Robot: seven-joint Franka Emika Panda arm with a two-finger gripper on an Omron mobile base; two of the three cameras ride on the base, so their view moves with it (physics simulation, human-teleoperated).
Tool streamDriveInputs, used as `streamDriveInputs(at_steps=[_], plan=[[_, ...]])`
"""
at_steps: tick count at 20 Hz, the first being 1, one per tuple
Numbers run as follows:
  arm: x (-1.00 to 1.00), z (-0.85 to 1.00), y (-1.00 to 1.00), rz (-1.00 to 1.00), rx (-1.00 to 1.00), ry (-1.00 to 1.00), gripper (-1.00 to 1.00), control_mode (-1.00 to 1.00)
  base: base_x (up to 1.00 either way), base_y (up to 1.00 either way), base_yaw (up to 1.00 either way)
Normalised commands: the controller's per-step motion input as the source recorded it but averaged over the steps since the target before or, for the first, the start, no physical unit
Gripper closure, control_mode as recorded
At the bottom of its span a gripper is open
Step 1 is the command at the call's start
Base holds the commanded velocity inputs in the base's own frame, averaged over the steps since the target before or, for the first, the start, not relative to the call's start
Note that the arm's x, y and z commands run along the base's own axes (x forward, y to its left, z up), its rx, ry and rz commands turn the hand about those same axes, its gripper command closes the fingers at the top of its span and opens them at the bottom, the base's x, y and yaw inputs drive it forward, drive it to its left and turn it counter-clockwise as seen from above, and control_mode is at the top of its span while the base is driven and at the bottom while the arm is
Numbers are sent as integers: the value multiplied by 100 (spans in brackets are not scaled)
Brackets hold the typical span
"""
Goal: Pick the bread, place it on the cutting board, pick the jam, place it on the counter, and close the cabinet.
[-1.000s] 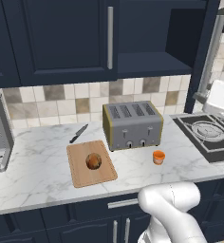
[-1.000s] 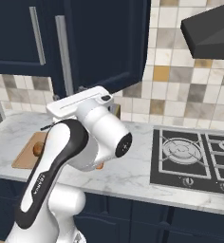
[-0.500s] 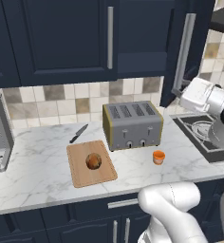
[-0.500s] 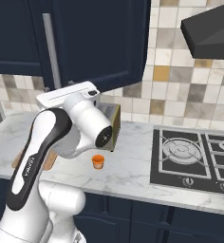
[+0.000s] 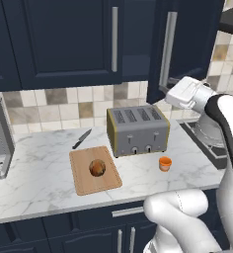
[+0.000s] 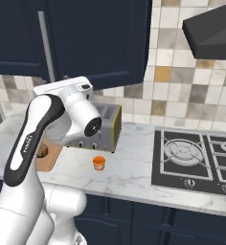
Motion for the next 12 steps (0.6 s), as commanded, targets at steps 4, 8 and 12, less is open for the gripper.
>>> streamDriveInputs(at_steps=[4, 8, 12], plan=[[23, 0, 33, -12, 0, 0, -100, -100, 0, 0, 0], [13, 0, 36, -17, 0, 0, -100, -100, 0, 0, 0], [19, 0, 33, -17, 0, 0, -100, -100, 0, 0, 0]])
